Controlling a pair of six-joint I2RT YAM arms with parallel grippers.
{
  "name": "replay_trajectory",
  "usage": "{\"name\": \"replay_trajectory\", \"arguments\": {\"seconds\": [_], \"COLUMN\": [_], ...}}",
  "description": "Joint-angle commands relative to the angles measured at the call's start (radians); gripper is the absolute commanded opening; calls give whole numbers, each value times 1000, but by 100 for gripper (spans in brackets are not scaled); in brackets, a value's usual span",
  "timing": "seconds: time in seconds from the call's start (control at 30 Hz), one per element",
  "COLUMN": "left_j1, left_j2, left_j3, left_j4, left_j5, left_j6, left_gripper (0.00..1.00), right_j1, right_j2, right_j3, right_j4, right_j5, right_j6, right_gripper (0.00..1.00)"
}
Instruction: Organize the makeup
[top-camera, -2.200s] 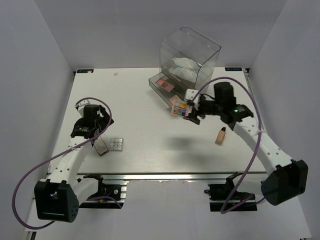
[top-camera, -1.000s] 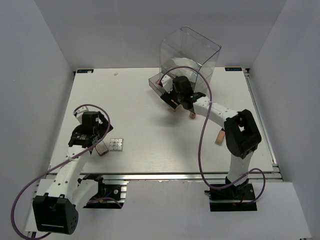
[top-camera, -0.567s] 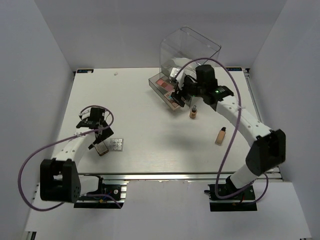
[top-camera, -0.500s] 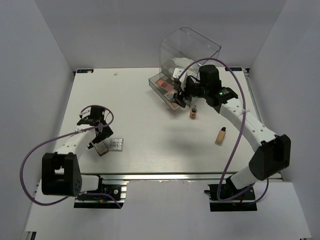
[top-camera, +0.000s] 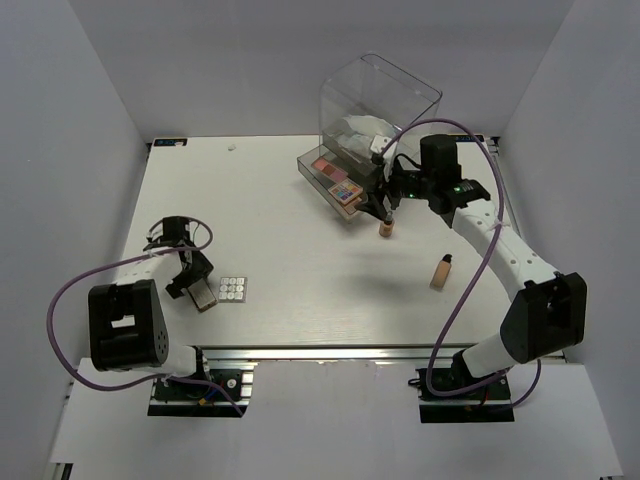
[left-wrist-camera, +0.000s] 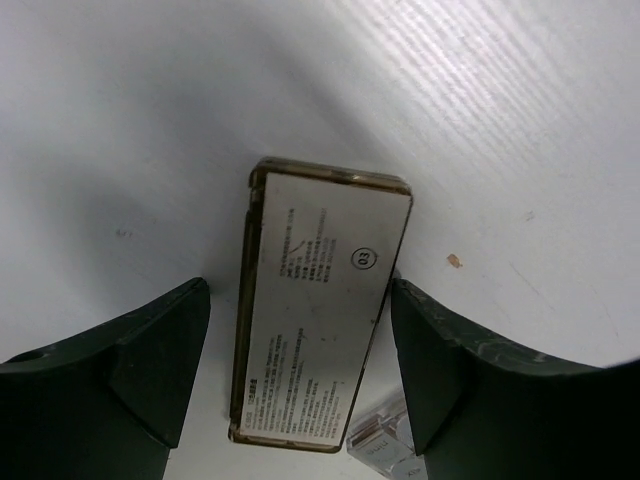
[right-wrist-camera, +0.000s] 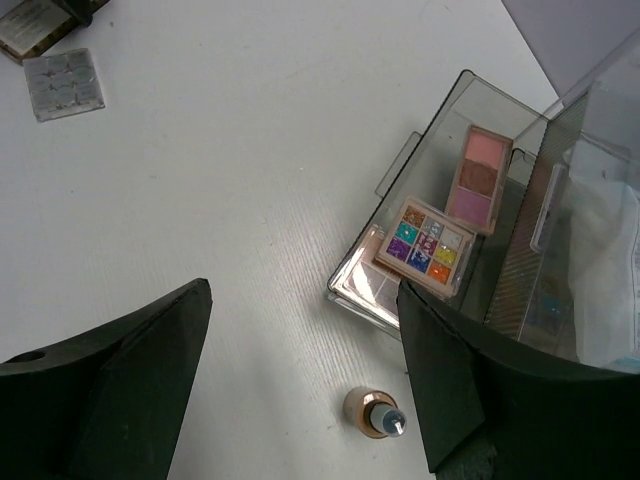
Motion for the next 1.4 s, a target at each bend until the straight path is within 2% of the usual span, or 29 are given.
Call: {"name": "replay_trajectory", "arguments": {"seconds": [0.0, 0.17, 0.27, 0.3, 0.37, 0.43, 0.53, 0.63, 0.67, 0.73, 0.77, 0.83, 0.93, 0.97, 1.03, 1.07, 1.17, 1.37], "left_j1": [3, 3, 3, 3, 3, 3, 4, 3, 3, 3, 0, -28, -141, -184, -300, -337, -440, -511], "left_j2": [15, 44, 58, 61, 59, 48, 2, -65, -82, -126, -140, -163, -139, -121, -62, 15, 186, 461], "left_j3": [-36, -56, -59, -59, -60, -60, -33, 46, 73, 137, 150, 168, 191, 220, 277, 348, 468, 809], "left_j4": [86, 123, 126, 125, 117, 108, 83, 43, 27, 22, 48, 89, 218, 293, 338, 374, 439, 474], "left_j5": [62, 75, 80, 83, 82, 60, 54, 85, 126, 195, 276, 367, 460, 479, 482, 484, 494, 505], "left_j6": [11, 10, 10, 11, 10, 5, -2, -10, -13, -48, -65, -137, -246, -286, -309, -332, -375, -498], "left_gripper": [82, 78, 60, 48, 34, 25, 22, 16, 12, 10, 7, 6, 6, 6, 6, 6, 6, 11], "right_j1": [-21, -21, -21, -21, -21, -23, -26, -30, -33, -35, -35, -40, -66, -82, -92, -95, -104, -112], "right_j2": [-15, -26, -32, -35, -41, -51, -66, -98, -110, -153, -164, -175, -158, -157, -155, -156, -163, -196], "right_j3": [6, -6, -9, -11, -14, -16, -20, -37, -51, -121, -140, -155, -140, -140, -143, -144, -152, -184], "right_j4": [43, 58, 61, 63, 64, 69, 75, 115, 145, 271, 296, 301, 262, 264, 268, 270, 279, 287], "right_j5": [-62, -79, -80, -80, -82, -80, -81, -65, -36, 30, 91, 101, 42, 16, 2, 4, 7, 13], "right_j6": [56, 74, 83, 85, 88, 92, 100, 126, 144, 210, 250, 254, 296, 331, 346, 349, 362, 375], "right_gripper": [80, 80, 80, 80, 80, 80, 80, 89, 89, 89, 89, 89, 61, 36, 15, 6, 6, 7]}}
